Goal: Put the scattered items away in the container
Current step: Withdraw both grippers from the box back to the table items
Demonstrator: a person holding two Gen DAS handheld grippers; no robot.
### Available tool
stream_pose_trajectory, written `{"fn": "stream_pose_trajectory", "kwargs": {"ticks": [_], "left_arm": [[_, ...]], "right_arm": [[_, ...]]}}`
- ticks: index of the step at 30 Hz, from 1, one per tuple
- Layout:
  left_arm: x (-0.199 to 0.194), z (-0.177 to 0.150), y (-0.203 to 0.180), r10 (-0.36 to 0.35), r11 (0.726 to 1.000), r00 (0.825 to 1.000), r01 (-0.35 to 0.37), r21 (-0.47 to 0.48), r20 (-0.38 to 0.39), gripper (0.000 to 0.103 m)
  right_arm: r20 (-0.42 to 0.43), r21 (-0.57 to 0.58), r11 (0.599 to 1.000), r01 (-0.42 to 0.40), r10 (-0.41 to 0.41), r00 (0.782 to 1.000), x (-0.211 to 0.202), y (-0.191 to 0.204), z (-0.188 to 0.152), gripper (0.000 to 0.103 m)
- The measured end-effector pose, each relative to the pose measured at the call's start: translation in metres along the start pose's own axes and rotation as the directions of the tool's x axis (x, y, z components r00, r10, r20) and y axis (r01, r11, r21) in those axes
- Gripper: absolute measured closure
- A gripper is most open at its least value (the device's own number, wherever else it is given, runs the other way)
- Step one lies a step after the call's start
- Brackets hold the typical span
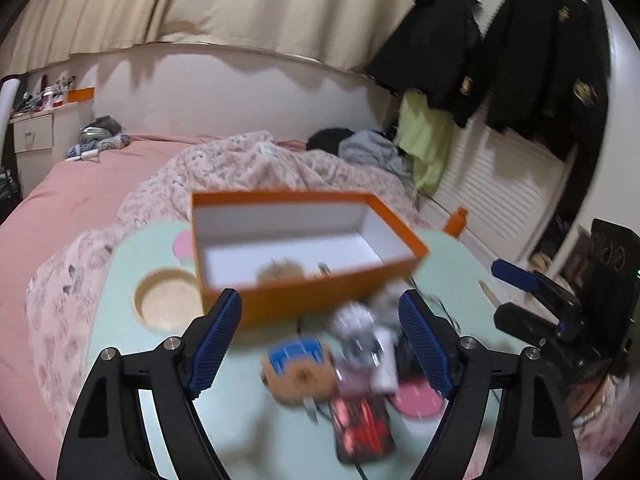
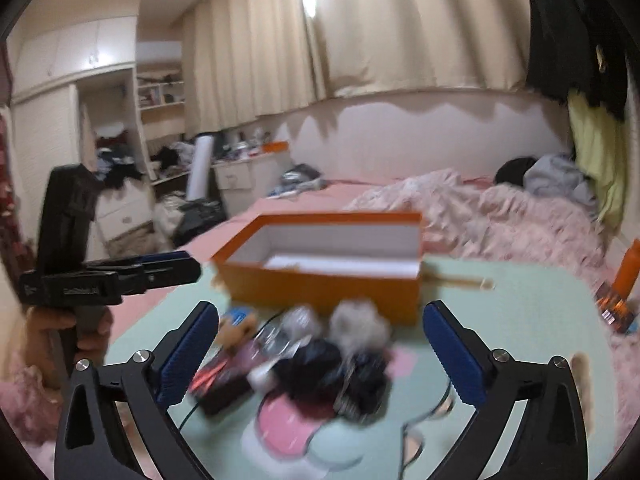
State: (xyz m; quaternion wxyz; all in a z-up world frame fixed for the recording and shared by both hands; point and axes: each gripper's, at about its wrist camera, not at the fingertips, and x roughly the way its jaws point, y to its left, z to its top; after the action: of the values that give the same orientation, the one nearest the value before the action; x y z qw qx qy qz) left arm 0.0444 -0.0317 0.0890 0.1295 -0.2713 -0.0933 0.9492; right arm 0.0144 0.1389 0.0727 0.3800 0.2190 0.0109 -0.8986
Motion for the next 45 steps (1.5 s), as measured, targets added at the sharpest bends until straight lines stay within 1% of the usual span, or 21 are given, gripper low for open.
{"fn": "stream_pose_trajectory", "kwargs": {"ticks": [2,5,6,8,9,10,13,14,16,18,19,20,21,23,25,34,35,38,40,42,45], "left_arm": [[-0.007,-0.016,-0.006,0.018,1.0,1.0,-0.018,0.007,-0.005,0.022],[-0.017,-0.042,-0.014,0.058,0.997,0.998,-0.058,0.044,-0.004,0.022],[-0.023,-0.053,-0.017,0.077,0.995,0.997,-0.078,0.065,0.01,0.022],[-0.031,-0.07,-0.021,0.12,0.989,0.992,-0.124,0.085,0.043,0.022],[-0.033,-0.078,-0.021,0.141,0.985,0.989,-0.145,0.089,0.049,0.022],[-0.03,-0.084,-0.02,0.153,0.983,0.988,-0.156,0.095,0.036,0.022],[-0.01,-0.092,-0.013,0.192,0.979,0.979,-0.185,0.091,-0.071,0.022],[-0.004,-0.093,-0.011,0.19,0.98,0.977,-0.183,0.08,-0.1,0.022],[-0.001,-0.096,-0.009,0.182,0.983,0.978,-0.177,0.057,-0.102,0.021],[0.0,-0.098,-0.011,0.199,0.979,0.975,-0.193,0.07,-0.096,0.021],[0.002,-0.1,-0.014,0.213,0.975,0.972,-0.205,0.088,-0.097,0.02],[0.005,-0.103,-0.018,0.235,0.967,0.967,-0.223,0.125,-0.096,0.019],[0.007,-0.105,-0.023,0.255,0.957,0.963,-0.24,0.161,-0.086,0.012],[0.005,-0.109,-0.027,0.265,0.953,0.962,-0.252,0.169,-0.059,0.011],[0.004,-0.109,-0.024,0.252,0.96,0.966,-0.242,0.143,-0.054,0.011],[0.004,-0.106,-0.027,0.267,0.953,0.963,-0.257,0.159,-0.042,0.01],[0.002,-0.105,-0.029,0.273,0.949,0.961,-0.265,0.169,-0.029,0.01],[-0.016,-0.102,-0.047,0.246,0.938,0.965,-0.261,0.229,0.093,0.01],[-0.016,-0.097,-0.06,0.238,0.921,0.964,-0.262,0.289,0.116,0.01],[-0.008,-0.09,-0.064,0.215,0.924,0.973,-0.231,0.304,0.086,0.01],[0.005,-0.081,-0.058,0.17,0.949,0.985,-0.167,0.267,0.011,0.01]], "right_arm": [[-0.085,0.063,0.998,-0.03,0.035,0.996,0.002,-0.005,-0.01,0.001],[-0.144,0.157,0.982,-0.103,0.126,0.981,0.004,-0.012,-0.026,0.001],[-0.167,0.172,0.981,-0.092,0.121,0.979,0.005,-0.013,-0.031,0.001],[-0.19,0.172,0.985,-0.001,0.034,0.981,0.004,-0.013,-0.037,0.001],[-0.212,0.151,0.987,0.052,-0.02,0.977,0.005,-0.01,-0.04,0.001],[-0.236,0.124,0.989,0.08,-0.049,0.97,0.008,-0.006,-0.043,0.001],[-0.297,0.043,0.989,0.14,-0.121,0.947,0.017,0.003,-0.05,0.001],[-0.31,0.018,0.987,0.157,-0.143,0.94,0.021,0.006,-0.051,0.001],[-0.334,-0.022,0.984,0.176,-0.173,0.927,0.028,0.009,-0.053,0.001],[-0.364,-0.044,0.979,0.199,-0.201,0.909,0.032,0.007,-0.059,0.001],[-0.39,-0.048,0.975,0.219,-0.22,0.894,0.037,0.004,-0.062,0.0],[-0.392,-0.07,0.966,0.25,-0.257,0.883,0.038,0.004,-0.065,0.0],[-0.394,-0.078,0.962,0.26,-0.269,0.879,0.039,0.004,-0.066,0.0],[-0.398,-0.077,0.963,0.259,-0.268,0.878,0.04,0.003,-0.068,0.0],[-0.399,-0.077,0.963,0.258,-0.267,0.877,0.039,0.003,-0.069,0.0],[-0.405,-0.076,0.964,0.254,-0.263,0.876,0.039,0.003,-0.065,0.0],[-0.408,-0.076,0.964,0.254,-0.262,0.875,0.04,0.003,-0.065,0.0],[-0.411,-0.075,0.965,0.252,-0.26,0.874,0.04,0.003,-0.064,0.0],[-0.411,-0.076,0.964,0.253,-0.262,0.873,0.04,0.003,-0.064,0.0],[-0.411,-0.077,0.964,0.253,-0.262,0.873,0.039,0.002,-0.064,0.0],[-0.407,-0.075,0.965,0.252,-0.26,0.876,0.039,0.002,-0.064,0.0]]}}
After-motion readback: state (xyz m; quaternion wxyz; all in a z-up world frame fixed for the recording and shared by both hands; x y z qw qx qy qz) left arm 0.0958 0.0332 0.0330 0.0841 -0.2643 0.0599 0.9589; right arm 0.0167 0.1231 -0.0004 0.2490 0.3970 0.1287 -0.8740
